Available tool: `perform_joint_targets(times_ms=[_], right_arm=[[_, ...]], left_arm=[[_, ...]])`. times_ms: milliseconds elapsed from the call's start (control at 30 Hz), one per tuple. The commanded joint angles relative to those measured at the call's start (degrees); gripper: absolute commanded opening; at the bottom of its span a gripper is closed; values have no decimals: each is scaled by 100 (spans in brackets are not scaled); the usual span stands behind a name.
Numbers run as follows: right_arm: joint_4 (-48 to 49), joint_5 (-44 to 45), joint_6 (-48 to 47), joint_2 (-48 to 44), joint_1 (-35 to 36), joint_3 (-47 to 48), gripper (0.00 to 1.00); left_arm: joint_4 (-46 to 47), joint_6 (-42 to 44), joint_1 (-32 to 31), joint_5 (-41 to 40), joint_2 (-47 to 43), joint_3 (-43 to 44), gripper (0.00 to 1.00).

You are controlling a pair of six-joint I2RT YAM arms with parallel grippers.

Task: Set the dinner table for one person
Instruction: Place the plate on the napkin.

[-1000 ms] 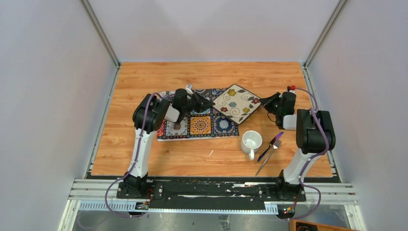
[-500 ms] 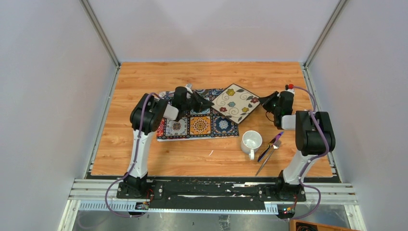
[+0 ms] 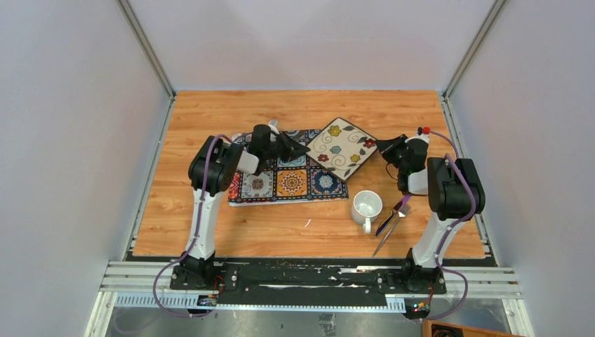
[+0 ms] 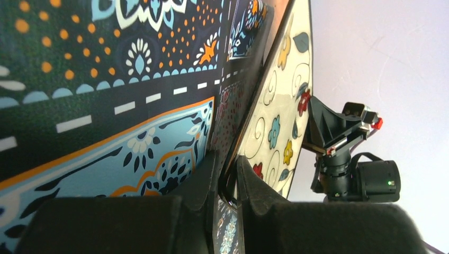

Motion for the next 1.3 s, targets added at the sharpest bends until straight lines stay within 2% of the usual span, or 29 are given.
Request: perform_joint_targets(times_ms=[0,133,533,1000,1267], right_arm=[[1405,-2029,365,100,677,-150,0],[2037,-2160,804,357,687,-153,0],[779,-1914,164,300,1014,171,0],[427,-1761,141,673,1852,840,0],[178,-1664,36,885,2263,1134,0]], left_arm=[[414,174,-447,579,-422,424,0],[183,339,-447,556,-598,469,0],[-554,774,-427,493,-1037,546,0],[-558,947,49,597,-1472,-149,0],[-113,800,264,687,-1519,-685,0]])
